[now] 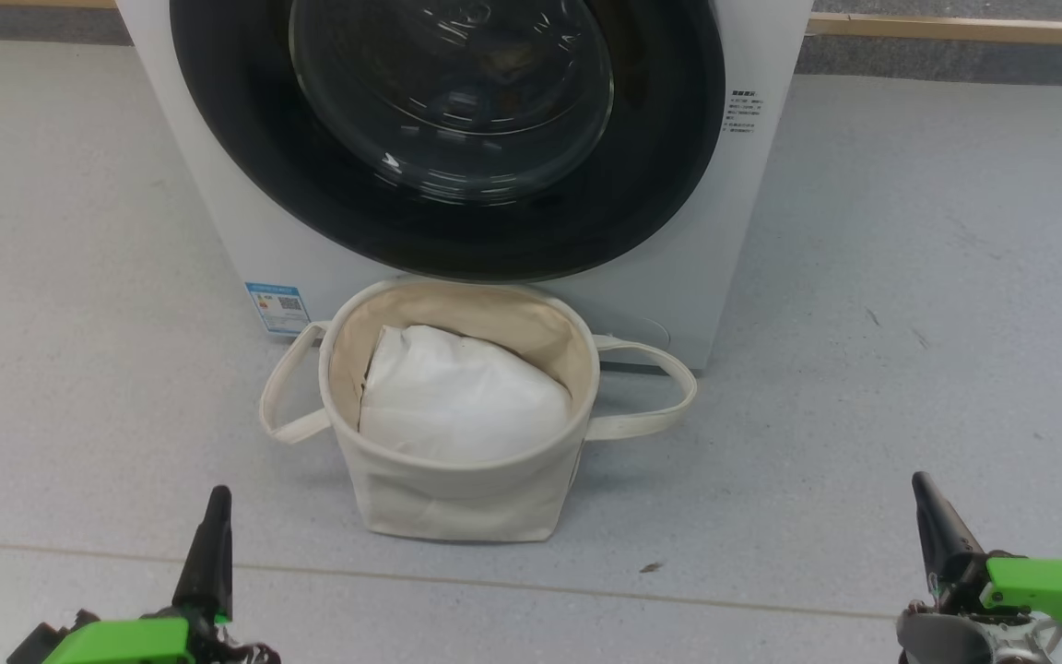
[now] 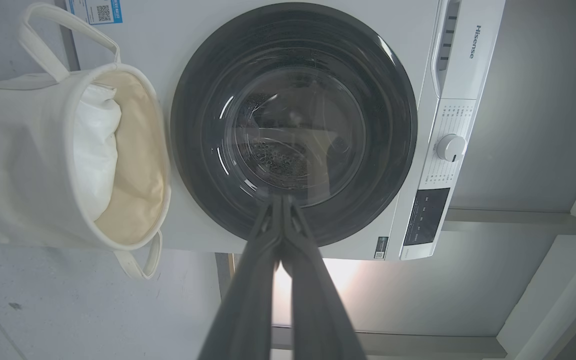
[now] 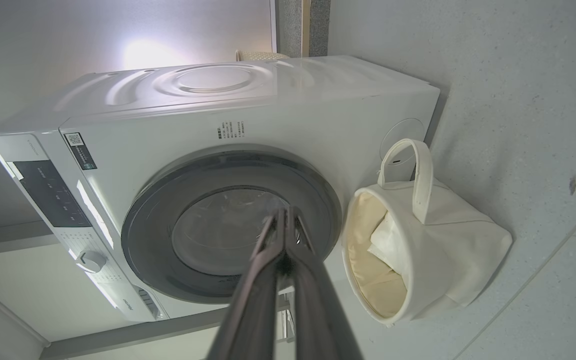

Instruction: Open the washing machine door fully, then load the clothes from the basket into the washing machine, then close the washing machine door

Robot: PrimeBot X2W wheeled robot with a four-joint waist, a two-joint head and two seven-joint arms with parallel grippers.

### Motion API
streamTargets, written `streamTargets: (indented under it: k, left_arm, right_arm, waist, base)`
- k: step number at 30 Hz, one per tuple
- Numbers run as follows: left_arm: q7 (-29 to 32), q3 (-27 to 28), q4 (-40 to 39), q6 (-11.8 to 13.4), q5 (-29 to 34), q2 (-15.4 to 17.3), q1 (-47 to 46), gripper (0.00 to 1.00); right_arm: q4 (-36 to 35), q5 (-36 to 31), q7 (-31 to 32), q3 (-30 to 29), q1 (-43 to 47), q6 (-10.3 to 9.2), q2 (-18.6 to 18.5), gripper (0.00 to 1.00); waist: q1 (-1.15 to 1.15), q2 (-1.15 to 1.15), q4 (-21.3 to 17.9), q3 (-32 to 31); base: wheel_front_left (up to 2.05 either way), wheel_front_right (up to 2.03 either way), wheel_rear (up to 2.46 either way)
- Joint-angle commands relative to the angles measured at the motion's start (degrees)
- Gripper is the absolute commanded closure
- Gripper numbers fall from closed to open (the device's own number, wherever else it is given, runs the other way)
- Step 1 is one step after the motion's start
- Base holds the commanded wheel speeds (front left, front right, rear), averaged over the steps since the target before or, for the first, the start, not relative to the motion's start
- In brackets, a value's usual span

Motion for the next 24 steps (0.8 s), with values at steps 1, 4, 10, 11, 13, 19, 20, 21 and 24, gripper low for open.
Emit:
streamTargets:
  k: [1,4,10,11,13,19,20,21,24]
  left_arm:
    - [0.4,2.0,-2.2,-0.4,-0.2,0.8,-2.5,1.00]
    - [0.4,2.0,-2.2,-0.4,-0.2,0.8,-2.5,1.00]
    - [0.4,2.0,-2.2,-0.4,-0.2,0.8,-2.5,1.00]
    - [0.4,2.0,-2.2,-0.4,-0.2,0.8,-2.5,1.00]
    - [0.4,2.0,-2.2,-0.4,-0.2,0.8,-2.5,1.00]
    - [0.4,2.0,-2.2,-0.4,-0.2,0.8,-2.5,1.00]
    - [0.4,2.0,-2.2,-0.4,-0.2,0.8,-2.5,1.00]
    - [0.4,2.0,-2.2,-0.4,-0.2,0.8,-2.5,1.00]
    - [0.4,2.0,-2.2,-0.4,-0.2,0.8,-2.5,1.00]
  right_arm:
    - [-1.8,0.1,0.4,0.9,-2.7,0.00,-0.7,1.00]
    - [-1.8,0.0,0.4,0.9,-2.7,0.00,-0.7,1.00]
    - [-1.8,0.0,0.4,0.9,-2.7,0.00,-0.6,1.00]
    - [-1.8,0.0,0.4,0.9,-2.7,0.00,-0.6,1.00]
    - [-1.8,0.0,0.4,0.9,-2.7,0.00,-0.6,1.00]
    - [-1.8,0.0,0.4,0.9,-2.7,0.00,-0.6,1.00]
    - [-1.8,0.0,0.4,0.9,-2.7,0.00,-0.6,1.00]
    - [-1.8,0.0,0.4,0.9,-2.7,0.00,-0.6,1.00]
    - [-1.8,0.0,0.4,0.9,-2.7,0.00,-0.6,1.00]
  waist:
    - [0.00,0.00,0.0,0.0]
    - [0.00,0.00,0.0,0.0]
    - [0.00,0.00,0.0,0.0]
    - [0.00,0.00,0.0,0.0]
    - [0.00,0.00,0.0,0.0]
    - [0.00,0.00,0.0,0.0]
    - [0.00,0.00,0.0,0.0]
    - [0.00,0.00,0.0,0.0]
    - [0.00,0.00,0.0,0.0]
  base:
    - [0.00,0.00,0.00]
    - [0.00,0.00,0.00]
    - [0.00,0.00,0.00]
    - [0.00,0.00,0.00]
    - [0.00,0.00,0.00]
    - [0.00,0.00,0.00]
    - [0.00,0.00,0.00]
    - [0.00,0.00,0.00]
    - [0.00,0.00,0.00]
